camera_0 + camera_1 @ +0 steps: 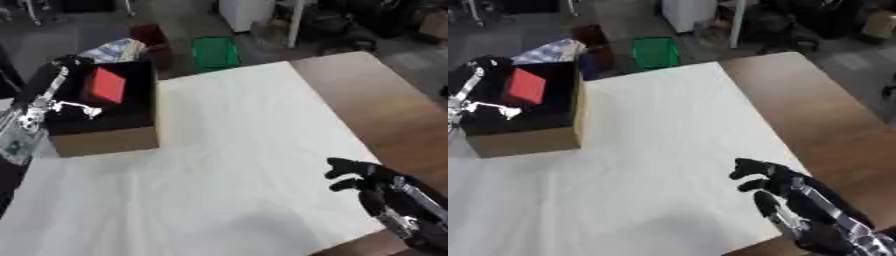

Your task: Pick up objects on the table and place them in the box.

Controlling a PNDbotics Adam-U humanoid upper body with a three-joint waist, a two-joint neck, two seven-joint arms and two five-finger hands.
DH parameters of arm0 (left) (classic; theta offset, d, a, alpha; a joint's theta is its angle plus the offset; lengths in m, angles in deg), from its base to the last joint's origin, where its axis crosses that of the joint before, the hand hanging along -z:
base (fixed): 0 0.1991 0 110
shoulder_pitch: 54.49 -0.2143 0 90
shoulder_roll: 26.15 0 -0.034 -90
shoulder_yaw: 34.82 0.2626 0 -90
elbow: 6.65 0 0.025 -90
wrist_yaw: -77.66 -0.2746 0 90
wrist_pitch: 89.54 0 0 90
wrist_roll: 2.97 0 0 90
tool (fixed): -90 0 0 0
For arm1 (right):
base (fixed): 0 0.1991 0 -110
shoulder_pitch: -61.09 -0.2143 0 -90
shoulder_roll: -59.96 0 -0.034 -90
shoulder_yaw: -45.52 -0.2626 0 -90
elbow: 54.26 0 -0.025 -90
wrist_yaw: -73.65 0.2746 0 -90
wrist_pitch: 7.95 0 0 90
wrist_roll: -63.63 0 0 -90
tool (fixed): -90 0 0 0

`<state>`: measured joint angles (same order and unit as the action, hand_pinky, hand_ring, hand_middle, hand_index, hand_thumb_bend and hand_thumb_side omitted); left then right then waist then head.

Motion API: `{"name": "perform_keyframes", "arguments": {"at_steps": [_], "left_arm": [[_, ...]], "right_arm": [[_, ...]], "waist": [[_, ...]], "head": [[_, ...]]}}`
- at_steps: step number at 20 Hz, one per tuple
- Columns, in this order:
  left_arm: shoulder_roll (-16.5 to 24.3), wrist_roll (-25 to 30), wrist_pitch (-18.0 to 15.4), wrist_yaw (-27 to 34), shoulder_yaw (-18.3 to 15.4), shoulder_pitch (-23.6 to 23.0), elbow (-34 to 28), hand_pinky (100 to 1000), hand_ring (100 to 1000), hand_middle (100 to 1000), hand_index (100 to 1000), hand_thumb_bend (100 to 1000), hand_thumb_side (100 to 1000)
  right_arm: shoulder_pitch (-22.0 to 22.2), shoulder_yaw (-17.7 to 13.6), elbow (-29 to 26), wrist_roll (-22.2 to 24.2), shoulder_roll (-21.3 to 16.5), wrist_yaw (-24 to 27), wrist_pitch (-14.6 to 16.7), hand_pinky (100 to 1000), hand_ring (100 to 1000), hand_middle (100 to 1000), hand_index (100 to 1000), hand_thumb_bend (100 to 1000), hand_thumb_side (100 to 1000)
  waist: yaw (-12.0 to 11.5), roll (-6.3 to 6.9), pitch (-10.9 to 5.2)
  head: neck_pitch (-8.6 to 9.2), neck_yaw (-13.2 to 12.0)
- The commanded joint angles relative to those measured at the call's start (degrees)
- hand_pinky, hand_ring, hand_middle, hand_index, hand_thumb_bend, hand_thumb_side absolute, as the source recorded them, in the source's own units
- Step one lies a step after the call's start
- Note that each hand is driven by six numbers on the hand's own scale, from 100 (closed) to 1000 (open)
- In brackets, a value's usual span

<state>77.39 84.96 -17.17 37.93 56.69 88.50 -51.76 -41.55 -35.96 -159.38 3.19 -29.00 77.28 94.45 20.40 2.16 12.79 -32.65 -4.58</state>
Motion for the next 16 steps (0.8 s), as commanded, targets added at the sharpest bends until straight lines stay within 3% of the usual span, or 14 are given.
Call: {"name": "perform_keyframes", "arguments": {"at_steps": [1,8,9,16], "left_arm": [[2.27,2.15,-0.47,0.76,-0.6,0.64,-2.03,752,878,807,888,712,256],[4.35,2.93,-0.43,12.89,0.16,-3.07,-12.39,700,821,694,801,603,140],[4.84,3.33,-0.21,15.32,0.32,-3.88,-14.57,690,806,664,777,522,118],[7.97,5.52,0.97,32.42,0.25,-13.9,-35.13,684,804,650,754,437,100]], "right_arm": [[-0.57,-0.31,-0.54,0.13,-0.52,-0.19,0.01,781,1000,767,878,100,664],[-0.07,-0.93,-0.21,-0.37,-0.87,-0.21,-0.12,781,1000,767,878,100,665],[-0.04,-1.01,-0.17,-0.44,-0.92,-0.2,-0.14,781,1000,767,877,100,662],[0.34,-1.9,-0.05,-1.32,-1.23,-0.17,-0.12,781,1000,768,878,100,652]], "waist": [[-0.48,-0.21,-1.14],[-4.14,-0.33,-2.01],[-4.77,-0.35,-2.13],[-8.83,-0.85,-2.6]], "head": [[0.44,-0.15],[-0.5,0.77],[-0.7,0.9],[-2.32,1.31]]}}
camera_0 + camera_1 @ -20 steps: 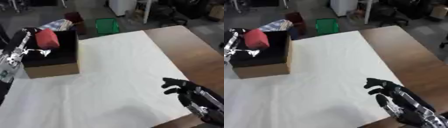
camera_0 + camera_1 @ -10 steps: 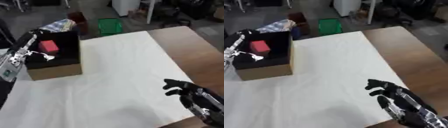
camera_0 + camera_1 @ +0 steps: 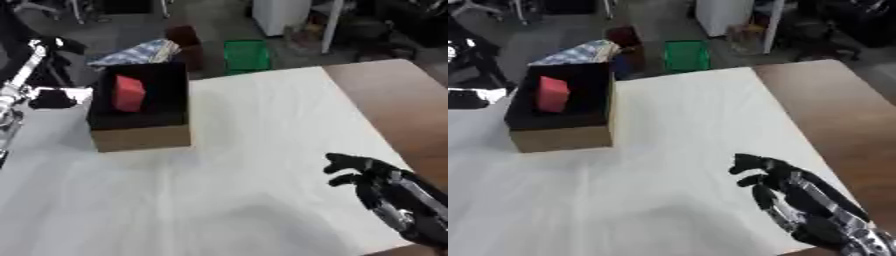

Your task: Pick up objects on the table and place them in the box.

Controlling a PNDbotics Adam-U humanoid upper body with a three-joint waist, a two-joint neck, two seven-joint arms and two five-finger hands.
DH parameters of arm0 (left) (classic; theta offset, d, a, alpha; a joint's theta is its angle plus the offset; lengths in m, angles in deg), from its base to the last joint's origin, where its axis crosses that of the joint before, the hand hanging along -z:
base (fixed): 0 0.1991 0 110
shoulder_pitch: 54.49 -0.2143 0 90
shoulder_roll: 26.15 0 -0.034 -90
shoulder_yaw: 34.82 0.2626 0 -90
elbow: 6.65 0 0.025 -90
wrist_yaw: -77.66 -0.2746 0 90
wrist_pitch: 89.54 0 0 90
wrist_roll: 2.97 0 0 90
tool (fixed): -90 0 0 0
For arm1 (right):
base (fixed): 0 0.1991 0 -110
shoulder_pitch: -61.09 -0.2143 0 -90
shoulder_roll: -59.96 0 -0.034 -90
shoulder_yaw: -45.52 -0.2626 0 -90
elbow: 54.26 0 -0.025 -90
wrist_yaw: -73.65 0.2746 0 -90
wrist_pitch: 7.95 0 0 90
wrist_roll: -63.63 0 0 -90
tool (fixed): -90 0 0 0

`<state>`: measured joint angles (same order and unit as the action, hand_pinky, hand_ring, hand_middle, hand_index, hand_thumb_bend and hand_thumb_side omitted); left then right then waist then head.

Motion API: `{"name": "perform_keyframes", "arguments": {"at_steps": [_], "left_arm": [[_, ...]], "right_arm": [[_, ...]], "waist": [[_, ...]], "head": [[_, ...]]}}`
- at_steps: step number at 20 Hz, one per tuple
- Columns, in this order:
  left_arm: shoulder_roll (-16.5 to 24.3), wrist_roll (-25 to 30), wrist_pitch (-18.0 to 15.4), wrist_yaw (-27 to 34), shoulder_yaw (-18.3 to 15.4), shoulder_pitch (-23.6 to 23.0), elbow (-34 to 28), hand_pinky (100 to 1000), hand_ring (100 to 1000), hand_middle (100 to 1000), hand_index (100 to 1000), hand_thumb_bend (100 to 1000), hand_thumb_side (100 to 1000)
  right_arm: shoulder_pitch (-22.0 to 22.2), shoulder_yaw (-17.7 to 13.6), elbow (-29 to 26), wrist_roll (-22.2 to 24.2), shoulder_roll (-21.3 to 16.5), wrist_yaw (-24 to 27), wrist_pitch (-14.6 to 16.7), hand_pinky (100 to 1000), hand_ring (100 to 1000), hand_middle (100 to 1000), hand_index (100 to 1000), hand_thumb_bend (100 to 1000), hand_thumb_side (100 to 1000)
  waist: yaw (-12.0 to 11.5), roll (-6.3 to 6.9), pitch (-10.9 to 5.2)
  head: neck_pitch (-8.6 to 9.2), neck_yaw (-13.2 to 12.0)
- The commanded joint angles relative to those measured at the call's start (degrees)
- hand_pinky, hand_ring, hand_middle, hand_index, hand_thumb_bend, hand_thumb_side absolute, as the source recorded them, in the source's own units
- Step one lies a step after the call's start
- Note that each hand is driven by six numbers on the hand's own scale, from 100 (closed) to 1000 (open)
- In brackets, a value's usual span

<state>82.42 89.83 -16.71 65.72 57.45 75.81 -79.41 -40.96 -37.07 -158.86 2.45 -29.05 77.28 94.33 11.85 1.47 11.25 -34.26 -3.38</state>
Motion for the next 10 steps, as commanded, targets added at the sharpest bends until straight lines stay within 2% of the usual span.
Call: {"name": "perform_keyframes", "arguments": {"at_steps": [1,5,10], "left_arm": [[3.04,0.94,1.07,6.2,-0.81,-2.85,-10.41,684,804,646,750,421,100],[1.56,2.57,3.41,10.5,-1.98,-8.82,-19.94,682,807,639,748,365,118],[-3.75,5.62,5.58,11.96,-2.61,-14.63,-26.25,685,824,644,747,289,245]], "right_arm": [[-0.14,-0.93,-0.58,-0.75,-1.19,-0.21,0.02,781,1000,768,878,100,651],[0.2,-1.53,-0.61,-1.46,-1.11,-0.4,0.07,781,1000,768,879,100,649],[0.48,-2.01,-0.53,-2.17,-0.76,-0.61,0.04,780,1000,767,879,100,652]], "waist": [[-0.74,-0.29,-1.07],[-2.69,-0.77,-0.96],[-4.09,-1.14,-0.81]], "head": [[-1.09,0.03],[-2.98,-0.27],[-5.06,-0.55]]}}
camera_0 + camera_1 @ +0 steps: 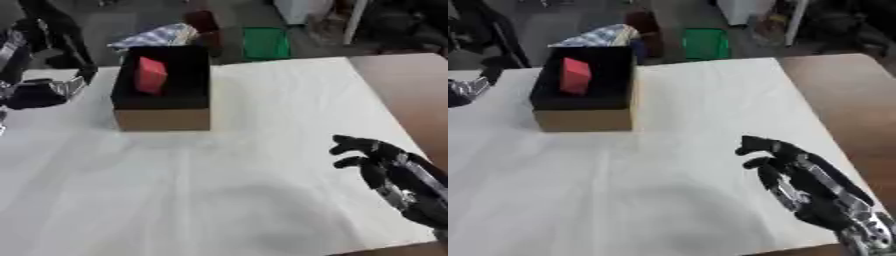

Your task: Pick up objects on the table and place them in the box.

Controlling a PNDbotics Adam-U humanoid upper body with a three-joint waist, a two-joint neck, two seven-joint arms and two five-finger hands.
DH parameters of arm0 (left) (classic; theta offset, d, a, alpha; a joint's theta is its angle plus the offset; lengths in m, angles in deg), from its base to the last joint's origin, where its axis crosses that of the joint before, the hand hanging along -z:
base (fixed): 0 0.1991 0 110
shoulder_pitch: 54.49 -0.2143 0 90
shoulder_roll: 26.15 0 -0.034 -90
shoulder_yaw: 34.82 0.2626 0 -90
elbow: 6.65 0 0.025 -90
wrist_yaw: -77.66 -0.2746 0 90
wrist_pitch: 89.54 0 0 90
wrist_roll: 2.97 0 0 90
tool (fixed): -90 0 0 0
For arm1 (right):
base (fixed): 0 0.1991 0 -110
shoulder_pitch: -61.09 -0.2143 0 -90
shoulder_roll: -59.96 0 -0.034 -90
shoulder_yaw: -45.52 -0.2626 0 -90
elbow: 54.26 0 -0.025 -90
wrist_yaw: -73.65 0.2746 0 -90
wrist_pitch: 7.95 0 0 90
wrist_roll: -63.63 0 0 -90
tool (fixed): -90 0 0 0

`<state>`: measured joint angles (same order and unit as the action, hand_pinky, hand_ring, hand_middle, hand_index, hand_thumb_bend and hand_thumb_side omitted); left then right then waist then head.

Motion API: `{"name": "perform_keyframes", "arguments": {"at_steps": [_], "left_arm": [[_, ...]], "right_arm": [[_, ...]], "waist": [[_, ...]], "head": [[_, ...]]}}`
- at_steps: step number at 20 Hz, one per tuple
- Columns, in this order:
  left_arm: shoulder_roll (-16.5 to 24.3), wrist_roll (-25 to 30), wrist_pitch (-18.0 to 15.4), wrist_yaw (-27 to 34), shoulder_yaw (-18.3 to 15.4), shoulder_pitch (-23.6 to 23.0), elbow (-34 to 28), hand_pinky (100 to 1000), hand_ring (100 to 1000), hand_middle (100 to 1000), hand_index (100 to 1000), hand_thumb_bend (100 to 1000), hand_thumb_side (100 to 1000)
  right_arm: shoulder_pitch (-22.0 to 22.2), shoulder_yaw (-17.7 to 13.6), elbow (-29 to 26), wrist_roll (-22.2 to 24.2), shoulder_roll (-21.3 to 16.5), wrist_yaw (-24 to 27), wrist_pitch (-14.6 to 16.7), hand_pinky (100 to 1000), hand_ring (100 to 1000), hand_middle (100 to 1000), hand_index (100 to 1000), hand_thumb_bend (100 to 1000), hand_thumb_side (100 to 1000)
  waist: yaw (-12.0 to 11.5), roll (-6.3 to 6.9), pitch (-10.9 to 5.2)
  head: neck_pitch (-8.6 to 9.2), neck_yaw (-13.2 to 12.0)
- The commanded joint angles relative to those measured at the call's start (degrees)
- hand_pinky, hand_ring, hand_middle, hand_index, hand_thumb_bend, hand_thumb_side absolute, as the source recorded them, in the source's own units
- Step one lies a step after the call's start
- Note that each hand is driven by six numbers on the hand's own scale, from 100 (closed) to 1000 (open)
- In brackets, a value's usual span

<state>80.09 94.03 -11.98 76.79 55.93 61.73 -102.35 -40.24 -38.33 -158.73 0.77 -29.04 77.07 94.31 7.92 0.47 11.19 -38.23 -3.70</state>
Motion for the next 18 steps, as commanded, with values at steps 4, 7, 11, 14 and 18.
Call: {"name": "perform_keyframes", "arguments": {"at_steps": [4,7,11,14,18], "left_arm": [[-6.32,3.58,1.55,0.83,-1.8,-3.84,-5.16,682,830,643,743,246,299],[-8.52,4.46,1.8,-0.25,-2.14,-5.92,-5.42,679,832,638,743,219,382],[-11.0,5.36,1.59,-1.24,-2.32,-8.48,-4.88,676,834,637,742,207,423],[-11.97,5.32,1.29,-1.57,-2.61,-9.72,-4.63,673,834,633,741,201,441],[-12.63,5.53,1.17,-1.98,-2.74,-10.65,-4.4,672,834,632,740,196,462]], "right_arm": [[-0.06,-0.91,-0.62,-1.03,-0.55,-0.51,0.2,780,1000,766,879,100,651],[0.14,-1.02,-0.56,-1.36,-0.36,-0.6,0.3,779,1000,763,879,100,655],[0.06,-1.3,-0.48,-1.85,0.12,-0.8,0.24,778,1000,761,878,100,661],[0.08,-1.5,-0.45,-2.21,0.34,-0.91,0.19,777,1000,759,877,100,660],[0.12,-1.65,-0.5,-2.6,0.41,-0.97,0.29,776,1000,758,876,100,655]], "waist": [[-1.18,-0.62,-0.59],[-1.66,-0.83,-0.52],[-2.07,-0.9,0.09],[-2.39,-1.0,0.36],[-3.03,-1.25,0.5]], "head": [[-2.56,-0.13],[-3.27,0.06],[-3.31,0.55],[-3.09,0.81],[-2.78,1.01]]}}
